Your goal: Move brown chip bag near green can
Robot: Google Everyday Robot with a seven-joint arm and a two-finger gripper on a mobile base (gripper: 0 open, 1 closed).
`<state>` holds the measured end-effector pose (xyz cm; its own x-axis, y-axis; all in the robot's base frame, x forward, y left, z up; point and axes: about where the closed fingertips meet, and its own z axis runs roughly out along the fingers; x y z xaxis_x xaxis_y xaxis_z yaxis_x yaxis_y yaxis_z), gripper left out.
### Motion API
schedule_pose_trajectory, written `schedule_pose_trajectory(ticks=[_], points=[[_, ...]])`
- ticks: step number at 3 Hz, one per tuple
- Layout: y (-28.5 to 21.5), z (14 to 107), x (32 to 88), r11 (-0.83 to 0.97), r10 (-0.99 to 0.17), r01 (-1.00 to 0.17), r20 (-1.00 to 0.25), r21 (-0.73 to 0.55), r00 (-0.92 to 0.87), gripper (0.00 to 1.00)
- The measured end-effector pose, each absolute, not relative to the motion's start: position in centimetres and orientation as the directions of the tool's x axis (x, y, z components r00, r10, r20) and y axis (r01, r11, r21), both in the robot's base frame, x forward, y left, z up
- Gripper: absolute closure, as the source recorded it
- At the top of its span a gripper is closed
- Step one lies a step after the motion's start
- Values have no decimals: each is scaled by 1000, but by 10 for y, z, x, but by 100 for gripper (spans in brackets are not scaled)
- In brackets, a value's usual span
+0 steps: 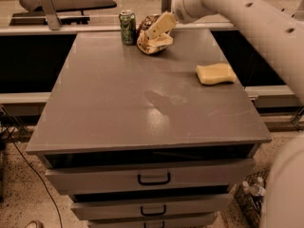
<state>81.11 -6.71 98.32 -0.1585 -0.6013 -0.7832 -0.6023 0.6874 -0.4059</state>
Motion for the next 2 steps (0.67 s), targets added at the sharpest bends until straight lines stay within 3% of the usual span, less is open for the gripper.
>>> schedule_pose_trajectory(ticks=[2], points=[[-134,1048,695,638,-623,-647,-774,-417,-115,0]])
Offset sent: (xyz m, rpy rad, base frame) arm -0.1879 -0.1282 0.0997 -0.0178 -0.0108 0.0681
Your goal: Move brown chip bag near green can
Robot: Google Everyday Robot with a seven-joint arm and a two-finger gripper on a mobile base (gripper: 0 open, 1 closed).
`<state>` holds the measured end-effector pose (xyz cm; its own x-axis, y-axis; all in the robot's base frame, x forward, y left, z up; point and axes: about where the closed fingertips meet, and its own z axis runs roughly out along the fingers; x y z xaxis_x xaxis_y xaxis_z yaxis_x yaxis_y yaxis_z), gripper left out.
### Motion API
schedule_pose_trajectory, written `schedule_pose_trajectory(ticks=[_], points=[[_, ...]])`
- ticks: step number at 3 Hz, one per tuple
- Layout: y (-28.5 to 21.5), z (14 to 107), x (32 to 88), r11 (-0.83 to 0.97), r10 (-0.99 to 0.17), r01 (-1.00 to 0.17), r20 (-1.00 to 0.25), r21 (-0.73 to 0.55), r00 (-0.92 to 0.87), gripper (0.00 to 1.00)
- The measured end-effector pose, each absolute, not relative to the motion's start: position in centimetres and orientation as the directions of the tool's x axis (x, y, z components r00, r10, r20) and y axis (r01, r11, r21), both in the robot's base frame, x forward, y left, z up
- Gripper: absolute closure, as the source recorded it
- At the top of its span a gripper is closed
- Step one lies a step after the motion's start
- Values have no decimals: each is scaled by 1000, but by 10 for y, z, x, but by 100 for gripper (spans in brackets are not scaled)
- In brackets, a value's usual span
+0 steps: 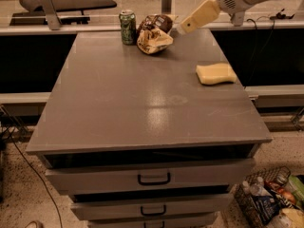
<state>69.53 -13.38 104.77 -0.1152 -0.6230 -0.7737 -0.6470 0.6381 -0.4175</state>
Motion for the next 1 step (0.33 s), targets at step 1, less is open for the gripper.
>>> schedule_pose_trajectory(ticks=[1], points=[[-145,1048,692,647,-619,-639,-775,-415,-123,0]])
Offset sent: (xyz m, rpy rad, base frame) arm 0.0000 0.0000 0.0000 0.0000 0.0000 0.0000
